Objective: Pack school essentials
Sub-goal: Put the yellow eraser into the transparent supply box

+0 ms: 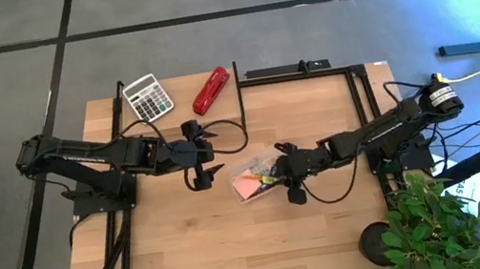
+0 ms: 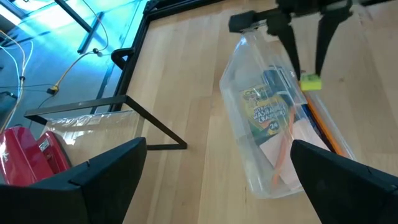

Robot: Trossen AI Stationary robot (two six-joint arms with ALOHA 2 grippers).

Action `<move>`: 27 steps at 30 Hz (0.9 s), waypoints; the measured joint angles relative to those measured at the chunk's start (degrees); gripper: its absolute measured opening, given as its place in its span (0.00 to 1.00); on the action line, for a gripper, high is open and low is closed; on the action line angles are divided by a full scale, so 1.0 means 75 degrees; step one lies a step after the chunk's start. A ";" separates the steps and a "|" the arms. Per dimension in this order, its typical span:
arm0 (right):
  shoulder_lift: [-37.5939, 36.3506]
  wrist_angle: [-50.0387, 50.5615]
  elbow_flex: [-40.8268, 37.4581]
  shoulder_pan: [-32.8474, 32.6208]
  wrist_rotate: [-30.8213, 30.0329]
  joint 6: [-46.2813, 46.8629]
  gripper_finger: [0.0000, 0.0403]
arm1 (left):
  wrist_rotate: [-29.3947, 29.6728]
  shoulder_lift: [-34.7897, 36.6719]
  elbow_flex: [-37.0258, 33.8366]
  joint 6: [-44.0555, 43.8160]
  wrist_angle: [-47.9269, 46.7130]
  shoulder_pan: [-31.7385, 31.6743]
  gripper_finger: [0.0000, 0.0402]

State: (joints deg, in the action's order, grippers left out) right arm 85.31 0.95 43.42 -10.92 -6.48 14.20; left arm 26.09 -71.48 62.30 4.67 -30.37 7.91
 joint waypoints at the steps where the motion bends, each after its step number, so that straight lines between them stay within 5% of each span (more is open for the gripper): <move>1: 0.0043 0.0000 0.0000 0.0067 0.0003 0.0008 0.22 | 0.0000 0.0000 -0.0002 -0.0017 0.0000 0.0002 0.98; 27: 0.0114 -0.0090 0.0000 0.0384 0.0000 0.0025 0.24 | -0.0090 0.0000 0.0000 -0.0149 0.0000 0.0107 0.98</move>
State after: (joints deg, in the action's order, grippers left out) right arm 86.17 0.27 43.42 -8.03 -6.48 14.39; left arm 25.41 -71.48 62.30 3.56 -30.37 8.71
